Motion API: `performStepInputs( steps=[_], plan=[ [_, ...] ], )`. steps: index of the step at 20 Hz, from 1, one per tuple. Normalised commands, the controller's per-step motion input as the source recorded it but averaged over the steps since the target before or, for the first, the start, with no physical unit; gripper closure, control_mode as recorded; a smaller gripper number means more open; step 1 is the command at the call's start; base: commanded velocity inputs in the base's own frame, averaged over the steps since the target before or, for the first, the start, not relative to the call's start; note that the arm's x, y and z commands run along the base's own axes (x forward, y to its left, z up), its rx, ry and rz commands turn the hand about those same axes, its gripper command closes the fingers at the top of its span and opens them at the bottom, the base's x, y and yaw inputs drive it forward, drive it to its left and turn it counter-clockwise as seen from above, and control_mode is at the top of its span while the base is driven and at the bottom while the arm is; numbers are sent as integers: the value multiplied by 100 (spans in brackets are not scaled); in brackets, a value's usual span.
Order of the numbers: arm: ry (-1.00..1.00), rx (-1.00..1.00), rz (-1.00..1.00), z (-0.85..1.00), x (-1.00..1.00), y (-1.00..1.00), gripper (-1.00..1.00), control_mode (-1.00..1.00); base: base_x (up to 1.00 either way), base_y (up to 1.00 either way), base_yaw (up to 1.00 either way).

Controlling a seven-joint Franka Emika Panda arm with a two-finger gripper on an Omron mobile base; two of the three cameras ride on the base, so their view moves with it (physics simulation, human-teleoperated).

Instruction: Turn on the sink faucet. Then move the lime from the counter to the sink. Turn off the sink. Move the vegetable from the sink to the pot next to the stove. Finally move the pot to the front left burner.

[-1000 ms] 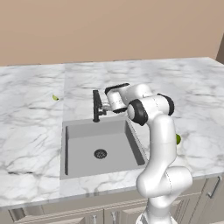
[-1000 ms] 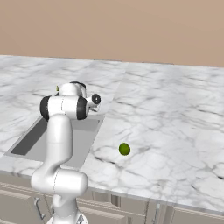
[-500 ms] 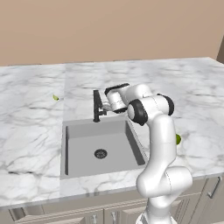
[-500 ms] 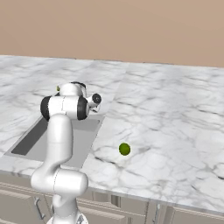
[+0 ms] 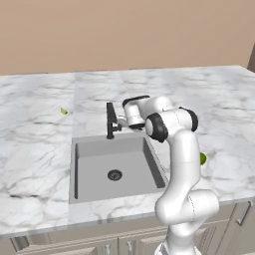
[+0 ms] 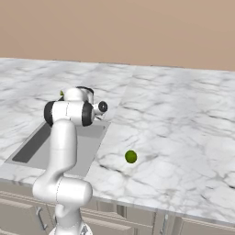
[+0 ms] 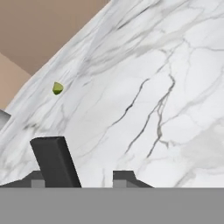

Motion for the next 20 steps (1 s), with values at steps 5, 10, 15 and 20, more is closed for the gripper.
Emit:
performStepInputs(
  steps=[5, 10, 15, 20],
  plan=[
    [1, 8, -4, -76, -5, -78, 100, -100, 0, 0, 0],
    [5, 5, -4, -71, -1, -74, 100, -100, 0, 0, 0],
    [7, 4, -4, -69, 0, -70, 100, -100, 0, 0, 0],
    [7, 4, -4, -74, 0, -71, 100, -100, 0, 0, 0]
  ],
)
